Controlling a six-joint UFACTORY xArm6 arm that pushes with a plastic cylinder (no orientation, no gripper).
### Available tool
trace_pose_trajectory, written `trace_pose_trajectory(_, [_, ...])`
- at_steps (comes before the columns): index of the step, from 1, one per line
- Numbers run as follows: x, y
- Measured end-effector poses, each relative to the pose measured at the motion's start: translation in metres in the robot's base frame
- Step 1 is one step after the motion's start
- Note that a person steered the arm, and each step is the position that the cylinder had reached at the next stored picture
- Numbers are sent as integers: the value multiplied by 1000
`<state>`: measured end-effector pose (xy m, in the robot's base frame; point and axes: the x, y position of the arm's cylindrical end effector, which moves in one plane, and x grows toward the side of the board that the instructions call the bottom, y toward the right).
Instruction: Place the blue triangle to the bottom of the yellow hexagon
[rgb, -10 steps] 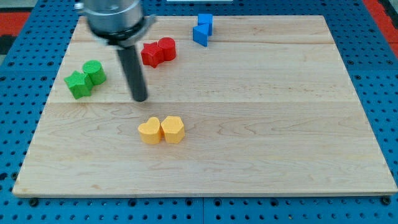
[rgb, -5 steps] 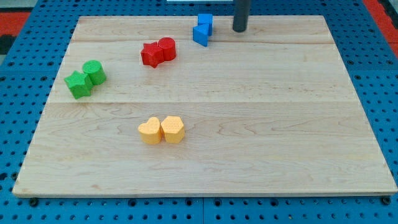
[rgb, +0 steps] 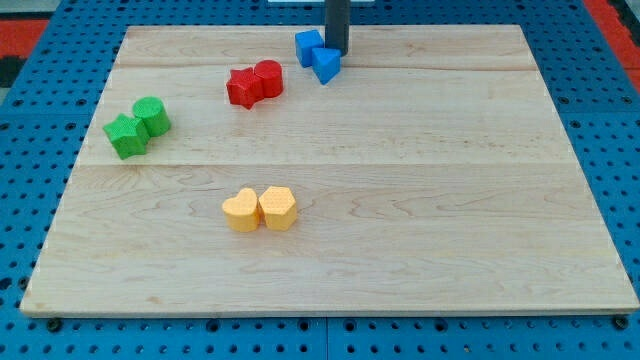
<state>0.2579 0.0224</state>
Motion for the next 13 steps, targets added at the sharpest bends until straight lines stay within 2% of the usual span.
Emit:
trace_pose_trajectory(1, [16,-16])
trace_pose_trajectory(2, [-17,-25])
trace_pose_trajectory(3, [6,-39])
trace_pose_trajectory(4, [58,-33])
trace_pose_trajectory(7, [219,41])
trace_pose_trajectory(8, [252,58])
trace_pose_trajectory(10, [193,56])
trace_pose_trajectory(11, [178,23])
trace_pose_trajectory(13, [281,15])
